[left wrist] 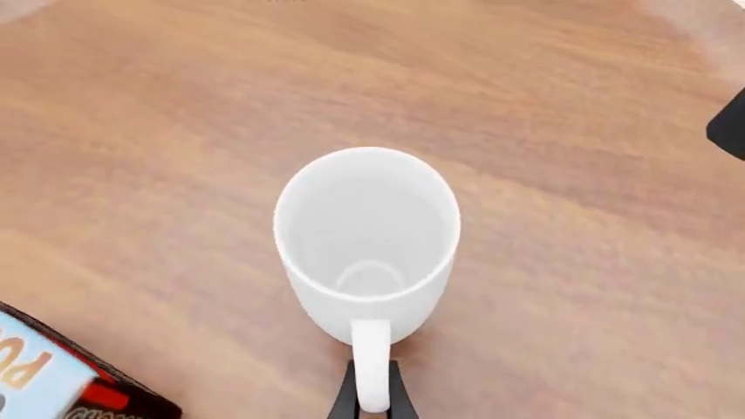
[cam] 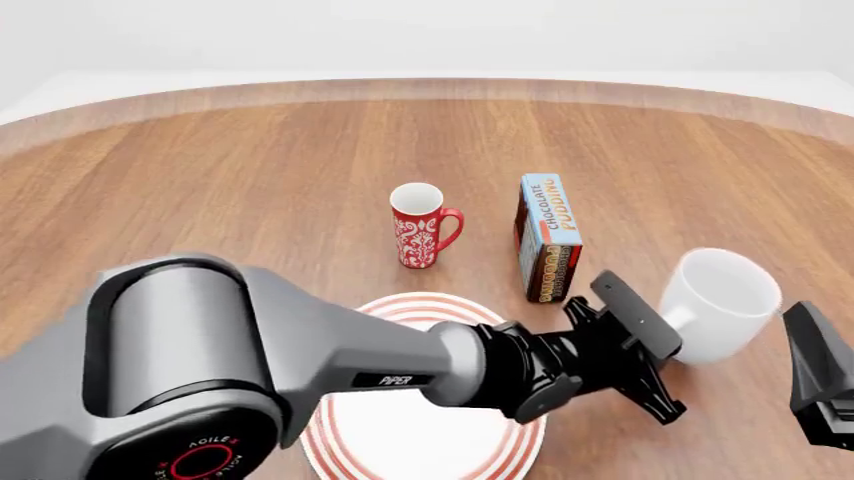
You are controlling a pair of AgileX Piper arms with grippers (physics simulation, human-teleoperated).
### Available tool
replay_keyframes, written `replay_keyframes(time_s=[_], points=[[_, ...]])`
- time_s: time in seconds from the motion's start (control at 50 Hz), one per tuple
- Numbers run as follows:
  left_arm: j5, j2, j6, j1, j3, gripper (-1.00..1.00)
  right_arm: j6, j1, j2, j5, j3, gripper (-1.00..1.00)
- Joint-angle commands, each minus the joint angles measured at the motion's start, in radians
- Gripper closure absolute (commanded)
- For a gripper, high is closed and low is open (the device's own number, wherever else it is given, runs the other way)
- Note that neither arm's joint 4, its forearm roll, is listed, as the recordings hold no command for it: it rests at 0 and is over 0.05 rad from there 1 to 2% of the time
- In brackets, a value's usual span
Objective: Pick up the white mug and put it on the plate, and put the chocolate pudding to the right of the plate.
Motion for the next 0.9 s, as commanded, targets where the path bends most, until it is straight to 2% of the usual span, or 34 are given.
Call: replay_keyframes(time_s=[0.02, 0.66, 0.9], points=[[-0.024, -0.043, 0.005, 0.015, 0.044, 1.0, -0.001, -0.001, 0.0, 0.0, 0.0, -1.0], [-0.103, -0.22, -0.015, 0.017, 0.242, 1.0, -0.009, -0.002, 0.0, -0.003, -0.002, -1.0], [-0.127, -0.285, -0.008, 0.018, 0.31, 1.0, -0.008, -0.004, 0.0, 0.042, -0.046, -1.0]])
